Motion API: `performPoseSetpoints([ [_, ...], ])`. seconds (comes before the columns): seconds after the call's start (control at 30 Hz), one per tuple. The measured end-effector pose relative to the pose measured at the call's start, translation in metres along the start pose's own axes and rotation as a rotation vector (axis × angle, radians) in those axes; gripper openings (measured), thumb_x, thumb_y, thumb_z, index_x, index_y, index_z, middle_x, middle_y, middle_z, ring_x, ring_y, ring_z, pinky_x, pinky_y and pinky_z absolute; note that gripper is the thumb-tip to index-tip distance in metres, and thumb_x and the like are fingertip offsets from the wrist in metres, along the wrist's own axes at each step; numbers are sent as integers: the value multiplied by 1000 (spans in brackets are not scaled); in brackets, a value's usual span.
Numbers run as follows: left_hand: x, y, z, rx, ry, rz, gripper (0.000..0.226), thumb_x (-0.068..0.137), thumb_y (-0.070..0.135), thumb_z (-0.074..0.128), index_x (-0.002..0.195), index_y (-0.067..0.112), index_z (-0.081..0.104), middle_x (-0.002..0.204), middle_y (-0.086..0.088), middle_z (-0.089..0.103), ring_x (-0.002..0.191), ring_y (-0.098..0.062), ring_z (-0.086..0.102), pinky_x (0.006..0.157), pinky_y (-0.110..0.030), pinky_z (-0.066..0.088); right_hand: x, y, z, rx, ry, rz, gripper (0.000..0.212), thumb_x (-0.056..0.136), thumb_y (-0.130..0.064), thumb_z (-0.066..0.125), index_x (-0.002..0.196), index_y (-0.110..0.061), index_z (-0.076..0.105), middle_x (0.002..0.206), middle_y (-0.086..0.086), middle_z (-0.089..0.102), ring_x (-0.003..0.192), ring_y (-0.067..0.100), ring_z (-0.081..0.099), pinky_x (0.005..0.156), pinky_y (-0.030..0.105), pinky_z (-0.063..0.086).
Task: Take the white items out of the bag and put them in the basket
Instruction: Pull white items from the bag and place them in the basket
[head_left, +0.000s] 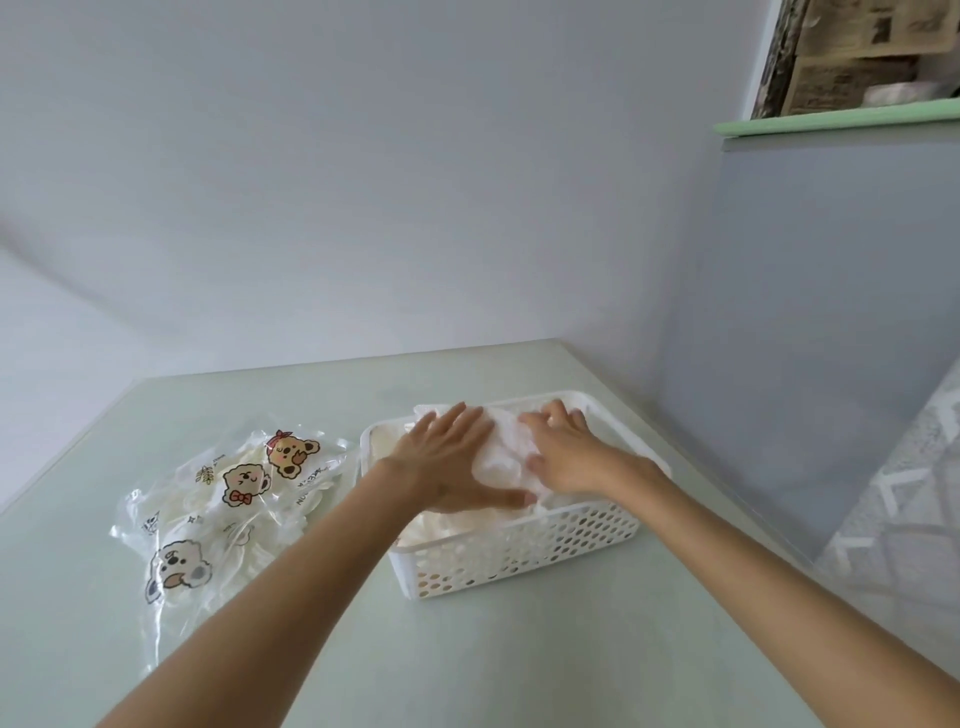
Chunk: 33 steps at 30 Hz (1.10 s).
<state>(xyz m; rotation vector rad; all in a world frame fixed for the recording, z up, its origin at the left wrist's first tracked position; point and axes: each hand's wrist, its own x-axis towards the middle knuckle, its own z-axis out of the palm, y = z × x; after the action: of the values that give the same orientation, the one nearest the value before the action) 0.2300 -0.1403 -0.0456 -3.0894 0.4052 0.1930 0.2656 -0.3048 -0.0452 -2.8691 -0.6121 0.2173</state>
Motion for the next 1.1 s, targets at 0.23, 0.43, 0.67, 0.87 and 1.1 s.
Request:
performPoseSetpoints([
  [0.23, -4, -9, 23, -136, -244, -133, 107, 81, 81, 31, 149, 20, -24, 155, 3, -30, 144, -12, -23, 120, -37, -10, 11, 25, 1, -23, -306, 109, 95, 88, -65, 45, 152, -25, -13, 159, 1, -20, 147, 25, -10, 117, 45, 5],
  [0.43, 4, -8, 21, -136, -306, -172, 107, 83, 77, 38, 149, 20, -23, 156, 2, -29, 145, -15, -22, 120, -40, -9, 19, 33, -4, 37, -295, 56, 99, 82, -63, 58, 153, -25, 3, 160, 0, -5, 146, 25, 12, 118, 43, 18],
  [0.67, -3, -6, 15, -210, -184, -176, 117, 74, 82, 46, 152, 20, -13, 160, 2, -19, 147, -17, -16, 120, -42, -7, 9, 45, -2, 323, -50, 2, 42, 88, -12, 66, 128, -17, 55, 136, 0, 50, 124, 15, 49, 99, 27, 40],
  [0.87, -34, -12, -20, -386, 83, -109, 90, 80, 71, 53, 151, 24, 25, 160, 3, 17, 147, -19, 15, 118, -39, 15, -3, 24, -17, 548, 525, -9, 42, 91, 4, 44, 87, -30, 68, 110, -4, 67, 103, 18, 59, 80, 24, 43],
  [1.1, -149, -90, -10, -516, 536, -440, 35, 81, 52, 68, 112, 41, 58, 108, 23, 61, 102, -6, 58, 78, -28, 41, -43, -81, -7, 761, 444, -251, 29, 92, -7, 55, 81, -30, 69, 89, -17, 70, 87, 7, 65, 77, 17, 48],
])
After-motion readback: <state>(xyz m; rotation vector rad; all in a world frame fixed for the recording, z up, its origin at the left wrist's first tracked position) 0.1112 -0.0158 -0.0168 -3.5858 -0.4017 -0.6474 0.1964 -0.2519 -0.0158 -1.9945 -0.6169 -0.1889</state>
